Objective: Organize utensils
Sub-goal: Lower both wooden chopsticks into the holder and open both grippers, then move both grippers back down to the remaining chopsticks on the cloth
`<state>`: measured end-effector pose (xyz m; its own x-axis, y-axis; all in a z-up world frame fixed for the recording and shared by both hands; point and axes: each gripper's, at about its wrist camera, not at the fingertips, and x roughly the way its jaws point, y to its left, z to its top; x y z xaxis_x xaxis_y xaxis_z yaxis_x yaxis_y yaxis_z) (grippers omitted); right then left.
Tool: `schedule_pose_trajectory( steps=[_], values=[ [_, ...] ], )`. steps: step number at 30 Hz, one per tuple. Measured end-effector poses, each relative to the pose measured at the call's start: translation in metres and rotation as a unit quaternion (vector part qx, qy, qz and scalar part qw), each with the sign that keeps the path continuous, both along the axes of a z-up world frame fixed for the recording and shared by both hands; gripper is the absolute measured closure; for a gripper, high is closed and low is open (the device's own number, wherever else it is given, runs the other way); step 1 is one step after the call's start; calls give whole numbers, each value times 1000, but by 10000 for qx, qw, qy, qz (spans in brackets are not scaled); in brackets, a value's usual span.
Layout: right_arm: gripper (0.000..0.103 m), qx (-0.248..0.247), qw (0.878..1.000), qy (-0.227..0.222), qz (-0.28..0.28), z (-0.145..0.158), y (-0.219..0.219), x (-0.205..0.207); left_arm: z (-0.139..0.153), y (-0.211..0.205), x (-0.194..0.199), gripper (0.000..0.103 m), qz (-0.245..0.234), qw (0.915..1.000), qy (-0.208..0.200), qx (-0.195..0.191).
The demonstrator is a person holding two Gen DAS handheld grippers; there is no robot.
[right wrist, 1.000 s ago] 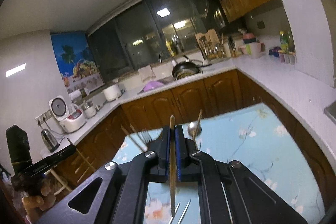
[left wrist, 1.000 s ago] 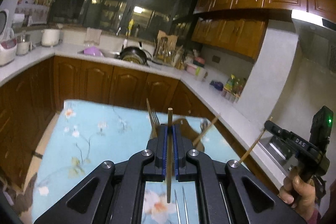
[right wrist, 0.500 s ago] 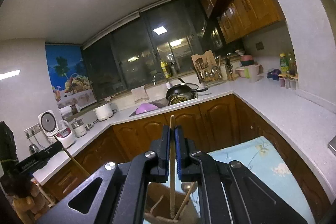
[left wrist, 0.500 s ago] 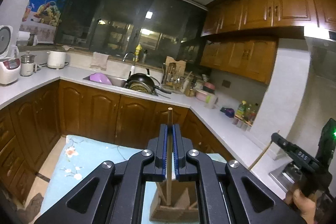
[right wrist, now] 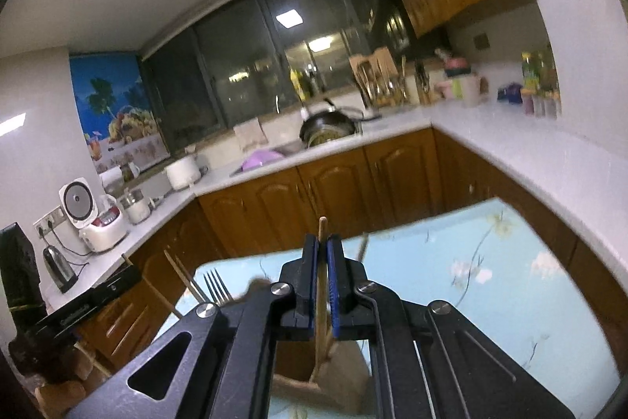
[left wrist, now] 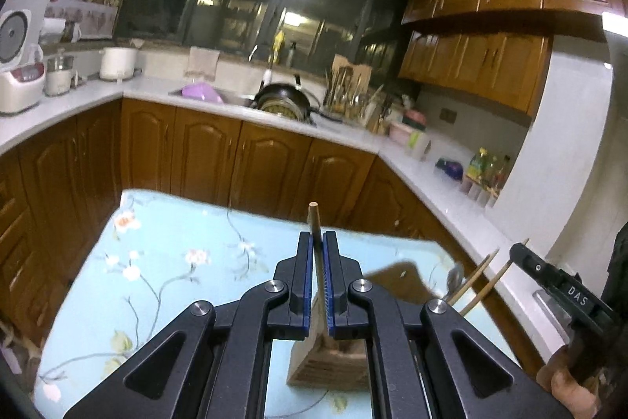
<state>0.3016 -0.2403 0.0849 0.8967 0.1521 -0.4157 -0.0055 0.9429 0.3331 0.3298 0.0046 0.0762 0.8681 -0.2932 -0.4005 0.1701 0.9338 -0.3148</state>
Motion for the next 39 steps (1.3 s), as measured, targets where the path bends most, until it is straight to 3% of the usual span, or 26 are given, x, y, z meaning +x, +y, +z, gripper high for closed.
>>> schedule_pose_trajectory(
  steps=[5,14,16,18,20,22,26,30,39],
  values=[
    [98,22,9999,145,-16,-11,-3,0,10,-1,19,100,-47,9999,53,128],
    [97,49,9997,245,-19,-5,-2,4,18,12,14,99,-71,9998,102,148],
    [92,71,9996,275,-20,-6,0,5,18,12,9,99,-84,9998,138,142],
    [91,135,9995,286,-15,-5,1,4,19,14,7,85,-76,9995,252,145],
    [77,253,9992,297,5,-6,-4,3,22,16,1,69,-21,9997,229,89],
    [49,363,9990,246,21,-4,-6,-3,25,18,-10,59,62,9998,162,98],
    [37,476,9988,91,-116,1,-12,-20,28,25,-27,48,161,9996,197,99],
    [5,788,9968,-42,-160,0,-23,-47,24,34,-55,26,258,9993,252,14],
    [3,747,9964,275,-279,-25,-24,-107,2,41,-106,22,214,9966,795,-33]
  ],
)
